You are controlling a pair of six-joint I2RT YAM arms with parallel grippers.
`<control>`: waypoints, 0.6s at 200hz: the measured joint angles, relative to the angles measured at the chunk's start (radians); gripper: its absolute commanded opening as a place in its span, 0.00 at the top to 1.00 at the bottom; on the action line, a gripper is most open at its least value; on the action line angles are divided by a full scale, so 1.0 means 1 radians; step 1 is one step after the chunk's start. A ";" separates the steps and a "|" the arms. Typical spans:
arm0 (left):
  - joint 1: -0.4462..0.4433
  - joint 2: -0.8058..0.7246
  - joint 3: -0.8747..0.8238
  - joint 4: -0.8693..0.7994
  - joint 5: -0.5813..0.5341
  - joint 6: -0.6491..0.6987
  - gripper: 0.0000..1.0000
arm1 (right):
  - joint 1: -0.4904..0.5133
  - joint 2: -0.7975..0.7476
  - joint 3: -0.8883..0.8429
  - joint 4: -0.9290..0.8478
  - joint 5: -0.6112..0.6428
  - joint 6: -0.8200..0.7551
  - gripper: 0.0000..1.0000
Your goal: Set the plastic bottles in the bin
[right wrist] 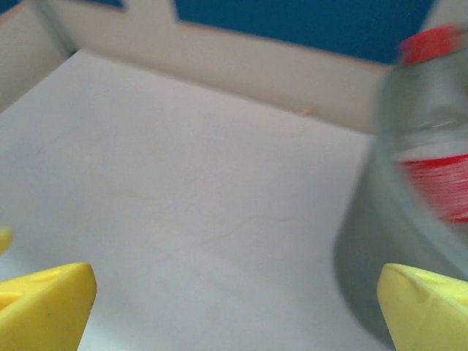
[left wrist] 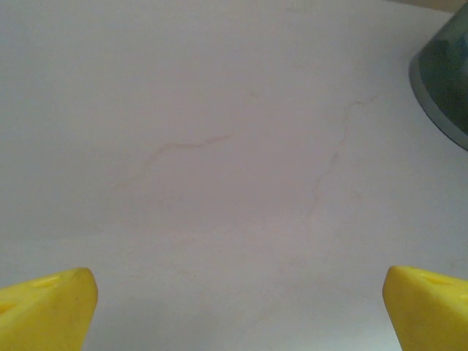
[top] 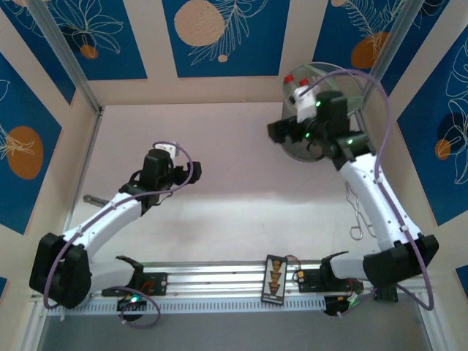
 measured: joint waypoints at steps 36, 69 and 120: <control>0.047 -0.052 0.003 -0.041 -0.163 0.139 0.00 | 0.029 -0.056 -0.370 0.168 0.016 0.039 0.01; 0.115 -0.079 -0.070 -0.022 -0.287 0.240 0.00 | -0.009 -0.055 -0.643 0.345 0.095 0.066 0.01; 0.225 -0.068 -0.281 0.173 -0.372 0.337 0.00 | -0.127 -0.031 -0.815 0.605 0.218 0.074 0.01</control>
